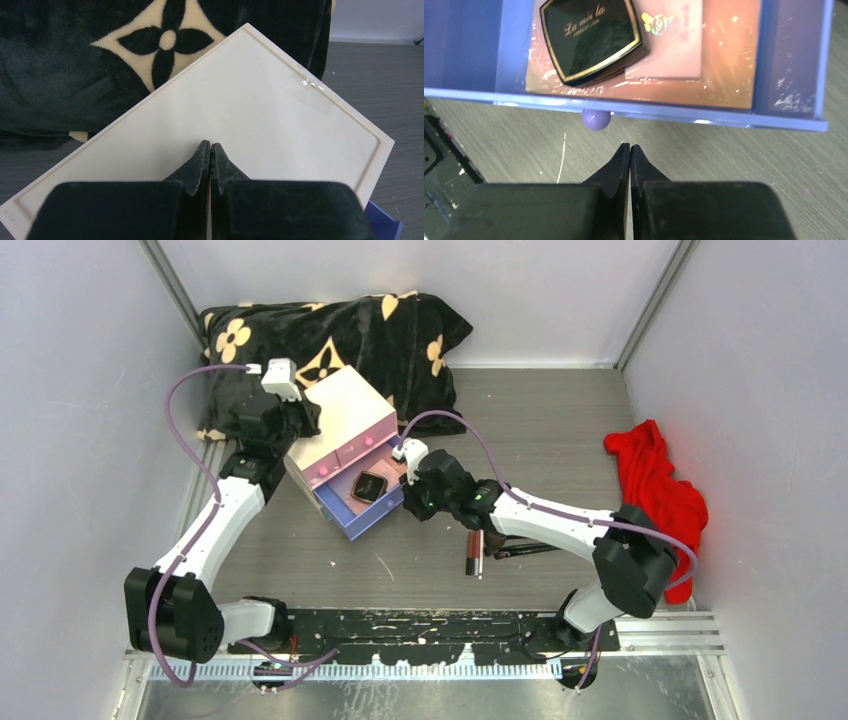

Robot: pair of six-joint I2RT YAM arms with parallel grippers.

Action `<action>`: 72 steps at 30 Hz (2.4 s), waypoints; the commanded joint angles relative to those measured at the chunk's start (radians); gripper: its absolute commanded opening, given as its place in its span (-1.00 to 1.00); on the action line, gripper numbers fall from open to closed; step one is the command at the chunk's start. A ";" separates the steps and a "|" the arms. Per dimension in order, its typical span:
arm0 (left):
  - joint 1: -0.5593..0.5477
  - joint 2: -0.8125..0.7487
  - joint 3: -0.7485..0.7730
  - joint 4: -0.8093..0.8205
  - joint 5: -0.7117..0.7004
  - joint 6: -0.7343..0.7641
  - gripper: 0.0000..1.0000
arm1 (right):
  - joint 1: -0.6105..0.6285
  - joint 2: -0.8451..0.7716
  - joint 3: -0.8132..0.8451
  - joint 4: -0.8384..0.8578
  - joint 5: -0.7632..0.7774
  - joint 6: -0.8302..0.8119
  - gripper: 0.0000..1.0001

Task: Organize the makeup
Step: Close the drawer in the storage box.

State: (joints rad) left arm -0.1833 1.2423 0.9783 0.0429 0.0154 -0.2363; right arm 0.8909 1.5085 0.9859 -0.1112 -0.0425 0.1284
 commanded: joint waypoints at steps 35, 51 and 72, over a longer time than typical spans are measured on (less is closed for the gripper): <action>0.018 0.019 -0.122 -0.035 0.028 -0.039 -1.00 | 0.006 0.168 0.265 0.245 0.093 -0.078 -0.98; 0.034 0.093 -0.139 -0.015 0.020 -0.074 -1.00 | 0.099 0.027 0.128 0.156 0.035 -0.022 -0.98; 0.065 0.068 -0.194 -0.035 0.005 -0.105 -1.00 | 0.117 0.223 0.319 0.223 -0.022 -0.045 -0.98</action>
State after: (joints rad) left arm -0.1379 1.2633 0.8635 0.2787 0.0460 -0.3439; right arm 1.0168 1.7313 1.1965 -0.0246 -0.1085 0.1246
